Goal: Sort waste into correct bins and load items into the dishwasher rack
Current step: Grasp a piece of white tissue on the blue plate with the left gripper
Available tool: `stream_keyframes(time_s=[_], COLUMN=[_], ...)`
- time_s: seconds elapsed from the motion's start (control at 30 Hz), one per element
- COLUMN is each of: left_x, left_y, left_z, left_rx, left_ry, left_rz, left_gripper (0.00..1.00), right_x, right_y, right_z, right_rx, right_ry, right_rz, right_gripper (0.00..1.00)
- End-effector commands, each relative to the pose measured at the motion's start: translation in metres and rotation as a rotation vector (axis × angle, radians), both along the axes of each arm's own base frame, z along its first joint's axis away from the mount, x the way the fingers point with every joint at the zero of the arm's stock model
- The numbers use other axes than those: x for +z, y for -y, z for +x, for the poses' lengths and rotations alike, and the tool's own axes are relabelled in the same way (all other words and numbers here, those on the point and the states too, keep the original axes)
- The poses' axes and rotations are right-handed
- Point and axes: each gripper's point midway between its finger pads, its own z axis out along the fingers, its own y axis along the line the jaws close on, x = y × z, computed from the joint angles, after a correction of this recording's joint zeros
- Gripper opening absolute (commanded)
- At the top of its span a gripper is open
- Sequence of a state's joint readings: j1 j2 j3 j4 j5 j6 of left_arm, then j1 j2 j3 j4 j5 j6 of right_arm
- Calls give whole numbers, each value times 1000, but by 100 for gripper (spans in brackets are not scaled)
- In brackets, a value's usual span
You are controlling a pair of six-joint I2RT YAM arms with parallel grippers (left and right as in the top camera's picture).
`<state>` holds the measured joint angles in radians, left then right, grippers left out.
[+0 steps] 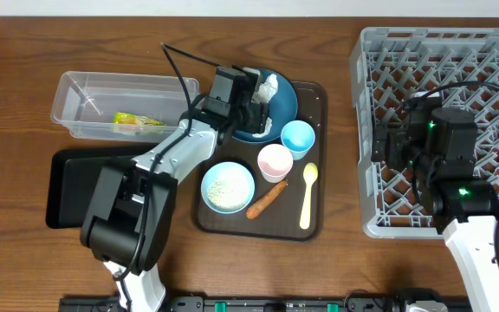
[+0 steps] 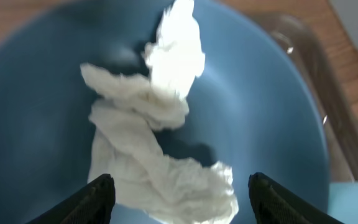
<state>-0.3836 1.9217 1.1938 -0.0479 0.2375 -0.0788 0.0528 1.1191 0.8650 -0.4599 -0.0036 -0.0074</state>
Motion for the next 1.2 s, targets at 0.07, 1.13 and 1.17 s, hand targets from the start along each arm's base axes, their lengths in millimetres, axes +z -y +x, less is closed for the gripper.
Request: stream_keyframes(time_s=[0.07,1.13,1.17], left_x=[-11,9,18], left_y=[9,5,2], left_z=[-11,-3,-1], left_rx=[-23,7,16], left_ry=[-53,13,28], left_rz=[10,30,24], left_gripper=[71,13,12], right_x=[9,8,8], right_y=[-2,-1,-1], right_z=[3,2,2], right_rx=[-6,-6,-6], right_ry=[19,15,15], right_rz=[10,9,9], right_gripper=[99,99,99])
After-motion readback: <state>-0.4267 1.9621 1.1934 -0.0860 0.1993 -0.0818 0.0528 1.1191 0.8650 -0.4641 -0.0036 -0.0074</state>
